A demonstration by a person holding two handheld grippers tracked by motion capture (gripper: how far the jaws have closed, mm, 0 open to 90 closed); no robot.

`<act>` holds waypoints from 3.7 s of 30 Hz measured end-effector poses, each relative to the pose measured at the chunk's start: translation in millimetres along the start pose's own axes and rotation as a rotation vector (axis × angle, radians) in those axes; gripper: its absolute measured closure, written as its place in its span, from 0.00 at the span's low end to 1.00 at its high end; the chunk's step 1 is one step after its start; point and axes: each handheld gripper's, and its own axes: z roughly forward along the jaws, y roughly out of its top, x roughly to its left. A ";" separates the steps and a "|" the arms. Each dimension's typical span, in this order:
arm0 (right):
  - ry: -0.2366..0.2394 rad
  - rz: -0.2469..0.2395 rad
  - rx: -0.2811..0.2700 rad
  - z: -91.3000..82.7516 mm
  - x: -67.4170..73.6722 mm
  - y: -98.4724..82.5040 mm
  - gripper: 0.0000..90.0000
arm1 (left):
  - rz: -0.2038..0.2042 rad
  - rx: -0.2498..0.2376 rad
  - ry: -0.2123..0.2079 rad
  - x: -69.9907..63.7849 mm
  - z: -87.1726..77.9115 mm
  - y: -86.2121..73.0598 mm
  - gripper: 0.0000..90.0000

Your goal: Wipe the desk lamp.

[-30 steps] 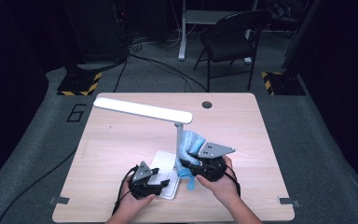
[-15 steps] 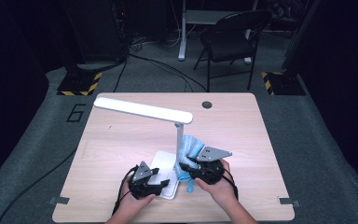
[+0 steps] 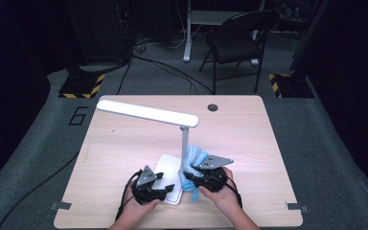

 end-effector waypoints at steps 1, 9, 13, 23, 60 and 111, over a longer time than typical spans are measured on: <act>0.000 0.000 0.000 0.0 0.0 0.0 0.76 | 0.000 0.000 0.000 0.0 0.0 0.0 0.37; 0.001 0.010 0.047 12.8 -1.2 -13.7 0.76 | 0.001 0.000 0.001 0.0 0.0 0.1 0.37; -0.001 0.011 0.078 26.3 -0.2 -21.7 0.76 | 0.007 -0.008 -0.029 -3.9 1.9 0.6 0.43; 0.004 0.024 0.081 27.7 -2.3 -20.2 0.76 | -0.001 -0.001 -0.042 -5.0 2.0 1.1 0.43; -0.209 0.038 0.131 26.9 -16.2 -30.2 0.76 | -0.004 -0.003 -0.043 -5.1 2.1 1.1 0.43; -0.072 0.086 0.106 3.2 39.6 -54.1 0.76 | 0.006 -0.002 -0.045 -4.5 1.9 1.2 0.43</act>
